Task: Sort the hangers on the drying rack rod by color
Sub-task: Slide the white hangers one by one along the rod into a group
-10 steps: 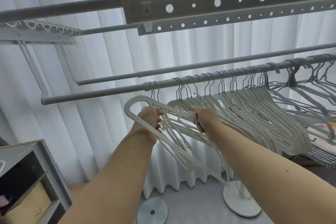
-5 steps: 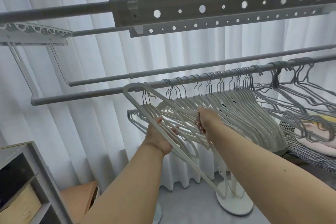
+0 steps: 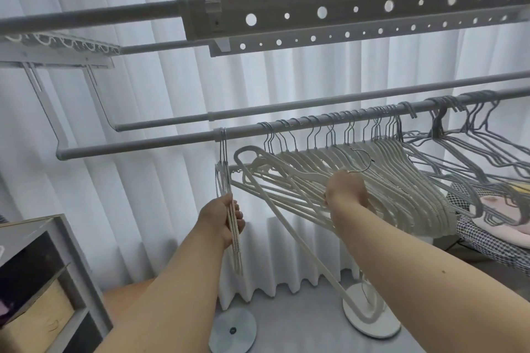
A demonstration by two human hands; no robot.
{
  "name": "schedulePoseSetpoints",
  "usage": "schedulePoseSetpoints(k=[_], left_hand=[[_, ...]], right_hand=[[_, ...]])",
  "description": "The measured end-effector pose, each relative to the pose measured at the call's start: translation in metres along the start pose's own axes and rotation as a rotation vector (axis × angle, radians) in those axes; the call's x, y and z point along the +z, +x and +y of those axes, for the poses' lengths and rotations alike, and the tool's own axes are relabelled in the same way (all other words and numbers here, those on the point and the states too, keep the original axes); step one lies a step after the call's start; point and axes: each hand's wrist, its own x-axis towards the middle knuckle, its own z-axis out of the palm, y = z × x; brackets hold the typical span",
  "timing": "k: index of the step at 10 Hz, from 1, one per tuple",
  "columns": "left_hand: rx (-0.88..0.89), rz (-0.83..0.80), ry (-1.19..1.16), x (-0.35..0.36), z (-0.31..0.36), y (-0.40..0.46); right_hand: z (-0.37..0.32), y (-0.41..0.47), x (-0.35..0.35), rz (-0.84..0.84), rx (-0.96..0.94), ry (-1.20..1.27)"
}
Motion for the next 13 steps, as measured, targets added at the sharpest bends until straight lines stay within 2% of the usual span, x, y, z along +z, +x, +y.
schedulePoseSetpoints(k=[1, 2, 3, 4, 5, 7, 9, 11, 13], left_hand=[[-0.002, 0.003, 0.01, -0.002, 0.002, -0.002], [0.001, 0.008, 0.016, 0.001, 0.002, -0.004], [0.005, 0.011, 0.031, 0.003, 0.0, -0.004], [0.009, 0.01, 0.048, 0.003, -0.001, -0.005], [0.026, 0.023, 0.075, 0.004, -0.003, -0.008], [0.034, 0.019, 0.117, 0.001, -0.001, -0.014], [0.06, 0.019, 0.171, -0.004, 0.001, -0.013], [0.095, 0.035, 0.222, -0.003, 0.002, -0.015], [0.106, 0.041, 0.265, 0.007, -0.001, -0.019]], right_hand=[[-0.004, -0.011, 0.001, 0.058, -0.03, -0.084], [-0.012, -0.022, 0.013, -0.003, -0.087, -0.138], [-0.025, -0.032, 0.037, -0.137, -0.201, -0.141], [-0.037, -0.036, 0.066, -0.286, -0.228, -0.073], [-0.05, -0.04, 0.091, -0.443, -0.129, 0.032], [-0.06, -0.046, 0.115, -0.644, -0.042, 0.125], [-0.067, -0.043, 0.13, -0.653, 0.033, 0.076], [-0.07, -0.035, 0.133, -0.668, -0.03, 0.013], [-0.07, -0.036, 0.124, -0.755, 0.075, 0.136]])
